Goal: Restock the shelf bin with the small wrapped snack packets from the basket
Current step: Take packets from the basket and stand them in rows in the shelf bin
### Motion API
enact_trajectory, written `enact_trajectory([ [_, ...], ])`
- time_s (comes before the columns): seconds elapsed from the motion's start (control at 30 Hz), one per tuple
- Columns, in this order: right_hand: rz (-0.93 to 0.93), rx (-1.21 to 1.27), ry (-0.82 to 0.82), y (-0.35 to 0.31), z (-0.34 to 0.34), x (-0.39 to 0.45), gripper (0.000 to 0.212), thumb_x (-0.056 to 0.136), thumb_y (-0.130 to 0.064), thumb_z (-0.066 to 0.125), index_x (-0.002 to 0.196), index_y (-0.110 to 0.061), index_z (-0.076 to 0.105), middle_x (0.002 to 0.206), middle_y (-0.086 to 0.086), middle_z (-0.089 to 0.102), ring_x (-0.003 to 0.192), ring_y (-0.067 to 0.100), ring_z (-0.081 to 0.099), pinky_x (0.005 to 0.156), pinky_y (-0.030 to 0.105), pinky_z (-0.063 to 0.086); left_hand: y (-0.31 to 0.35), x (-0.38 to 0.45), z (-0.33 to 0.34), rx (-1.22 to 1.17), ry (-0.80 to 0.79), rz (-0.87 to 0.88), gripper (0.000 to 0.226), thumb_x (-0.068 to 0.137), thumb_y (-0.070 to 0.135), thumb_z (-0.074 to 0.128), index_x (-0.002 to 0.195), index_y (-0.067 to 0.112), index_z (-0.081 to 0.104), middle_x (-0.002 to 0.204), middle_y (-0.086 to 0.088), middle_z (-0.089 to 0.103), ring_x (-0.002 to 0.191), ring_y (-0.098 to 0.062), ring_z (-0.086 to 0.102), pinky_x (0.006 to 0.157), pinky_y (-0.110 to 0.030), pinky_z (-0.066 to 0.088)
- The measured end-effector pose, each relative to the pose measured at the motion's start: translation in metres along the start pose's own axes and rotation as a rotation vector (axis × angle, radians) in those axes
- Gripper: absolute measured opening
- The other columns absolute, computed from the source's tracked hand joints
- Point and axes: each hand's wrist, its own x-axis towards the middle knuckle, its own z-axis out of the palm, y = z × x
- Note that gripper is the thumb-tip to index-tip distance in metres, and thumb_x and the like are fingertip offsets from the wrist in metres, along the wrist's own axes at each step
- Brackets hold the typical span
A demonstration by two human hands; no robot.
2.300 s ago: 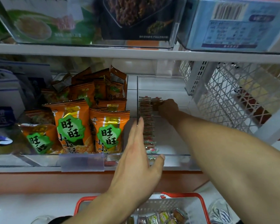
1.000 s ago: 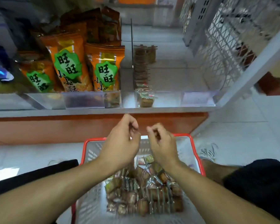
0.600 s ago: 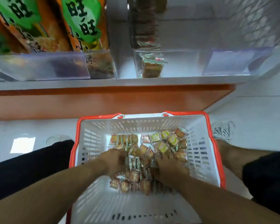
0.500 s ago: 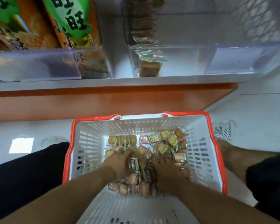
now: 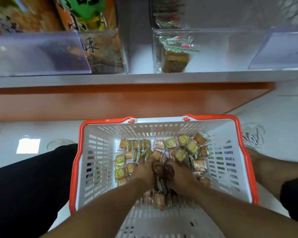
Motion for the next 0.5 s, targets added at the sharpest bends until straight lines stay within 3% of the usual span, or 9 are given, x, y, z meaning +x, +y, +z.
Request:
enact_trajectory([
  [0.1, 0.088, 0.09, -0.071, -0.004, -0.017, 0.002, 0.038, 0.085, -0.027, 0.069, 0.121, -0.032, 0.055, 0.11, 0.0, 0.067, 0.089, 0.019, 0.067, 0.073, 0.03, 0.056, -0.003, 0.001, -0.016, -0.037, 0.091, 0.027, 0.039, 0.089, 0.002, 0.059, 0.117, 0.028, 0.055, 0.108, -0.001, 0.063, 0.094, -0.018, 0.063, 0.082, -0.033, 0.056],
  [0.2, 0.141, 0.091, -0.074, -0.011, -0.034, -0.002, 0.013, 0.094, -0.024, 0.06, 0.104, -0.028, 0.067, 0.106, 0.0, 0.066, 0.083, 0.013, 0.062, 0.058, 0.019, 0.042, -0.007, -0.002, -0.037, -0.203, 0.07, -0.012, 0.029, 0.089, -0.009, 0.055, 0.096, 0.019, 0.061, 0.098, -0.004, 0.073, 0.089, -0.022, 0.072, 0.077, -0.037, 0.06],
  [0.3, 0.118, 0.031, -0.078, -0.023, -0.051, -0.012, 0.019, 0.095, -0.014, 0.056, 0.099, -0.011, 0.075, 0.105, 0.005, 0.073, 0.082, 0.012, 0.063, 0.057, 0.014, 0.041, -0.006, -0.012, -0.058, -0.334, 0.106, -0.009, 0.027, 0.088, -0.008, 0.058, 0.084, 0.018, 0.06, 0.084, -0.003, 0.075, 0.076, -0.015, 0.074, 0.064, -0.031, 0.06],
  [0.4, 0.084, 0.009, -0.109, -0.044, -0.074, -0.028, 0.02, 0.094, -0.01, 0.058, 0.099, -0.008, 0.077, 0.104, 0.01, 0.075, 0.09, 0.021, 0.071, 0.079, 0.027, 0.057, 0.005, -0.026, -0.083, -0.459, 0.141, -0.01, 0.035, 0.087, -0.015, 0.045, 0.077, 0.015, 0.06, 0.069, -0.001, 0.067, 0.045, -0.002, 0.06, 0.042, -0.019, 0.045],
  [0.5, 0.01, -0.123, -0.187, -0.08, -0.113, -0.053, 0.02, 0.092, -0.01, 0.061, 0.101, -0.013, 0.078, 0.097, 0.01, 0.075, 0.073, 0.022, 0.067, 0.069, 0.032, 0.058, 0.021, -0.048, -0.117, -0.495, 0.119, 0.054, 0.04, 0.085, -0.015, 0.035, 0.079, 0.012, 0.064, 0.077, -0.015, 0.067, 0.056, -0.024, 0.058, 0.047, -0.024, 0.042],
])
